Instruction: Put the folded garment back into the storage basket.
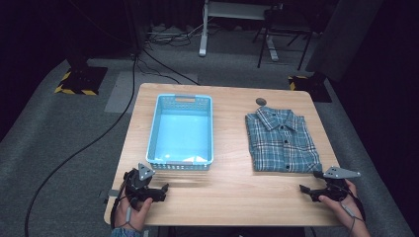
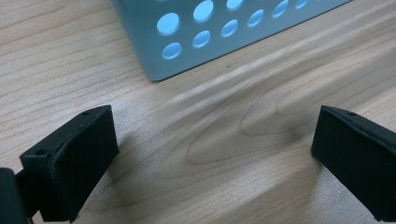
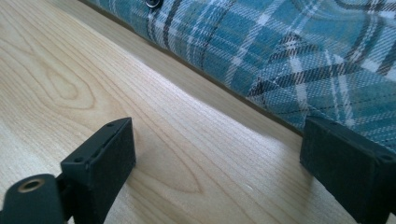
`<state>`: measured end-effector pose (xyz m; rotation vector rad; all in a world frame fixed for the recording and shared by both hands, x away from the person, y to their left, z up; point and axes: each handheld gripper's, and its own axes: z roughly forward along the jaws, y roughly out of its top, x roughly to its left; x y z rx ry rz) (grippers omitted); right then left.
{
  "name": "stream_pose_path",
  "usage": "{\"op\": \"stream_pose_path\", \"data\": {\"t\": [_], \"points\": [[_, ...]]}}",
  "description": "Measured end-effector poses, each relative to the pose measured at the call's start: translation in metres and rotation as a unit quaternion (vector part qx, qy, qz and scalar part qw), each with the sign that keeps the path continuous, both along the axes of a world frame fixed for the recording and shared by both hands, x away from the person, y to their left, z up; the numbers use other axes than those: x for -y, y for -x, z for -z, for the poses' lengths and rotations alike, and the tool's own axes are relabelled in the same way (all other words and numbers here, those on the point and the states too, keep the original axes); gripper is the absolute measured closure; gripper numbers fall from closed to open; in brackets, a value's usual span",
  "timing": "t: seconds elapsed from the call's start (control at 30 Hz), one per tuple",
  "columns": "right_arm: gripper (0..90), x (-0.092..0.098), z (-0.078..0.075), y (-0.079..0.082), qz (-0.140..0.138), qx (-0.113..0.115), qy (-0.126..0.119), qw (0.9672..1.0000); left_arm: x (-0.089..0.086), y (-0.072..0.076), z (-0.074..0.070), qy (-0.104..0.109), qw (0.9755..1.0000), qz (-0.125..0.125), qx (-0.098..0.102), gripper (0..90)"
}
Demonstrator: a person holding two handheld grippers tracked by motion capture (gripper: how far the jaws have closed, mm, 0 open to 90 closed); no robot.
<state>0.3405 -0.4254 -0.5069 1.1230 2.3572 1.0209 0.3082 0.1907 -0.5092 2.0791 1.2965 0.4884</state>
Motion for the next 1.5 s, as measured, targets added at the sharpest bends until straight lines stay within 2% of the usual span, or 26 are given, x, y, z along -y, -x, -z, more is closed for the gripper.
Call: {"op": "stream_pose_path", "data": {"t": [0.3, 0.43, 0.5, 0.57, 1.1, 1.5], "points": [[10.2, 0.0, 0.0, 0.0, 0.001, 0.0, 0.0, 1.0, 0.0, 0.0, 0.0, 0.0, 1.0, 0.0, 0.0, 0.3], [7.2, -0.002, -0.001, 0.0, 0.012, -0.006, -0.004, 0.9999, 0.0, 0.0, 0.0, 0.0, 1.0, 0.0, 0.0, 0.3], [6.9, -0.003, -0.008, 0.002, 0.02, 0.01, 0.0, 0.9998, 0.0, 0.0, 0.0, 0.0, 1.0, 0.0, 0.0, 0.3], [6.0, -0.002, -0.015, 0.003, 0.026, 0.018, -0.008, 0.9995, 0.0, 0.0, 0.0, 0.0, 1.0, 0.0, 0.0, 0.3], [6.1, 0.001, -0.04, 0.001, 0.031, 0.016, -0.021, 0.9992, 0.0, 0.0, 0.0, 0.0, 1.0, 0.002, 0.0, 0.3], [6.1, -0.003, -0.065, -0.005, 0.02, 0.027, -0.022, 0.9992, 0.0, 0.0, 0.0, 0.0, 1.0, 0.002, 0.0, 0.3]]}}
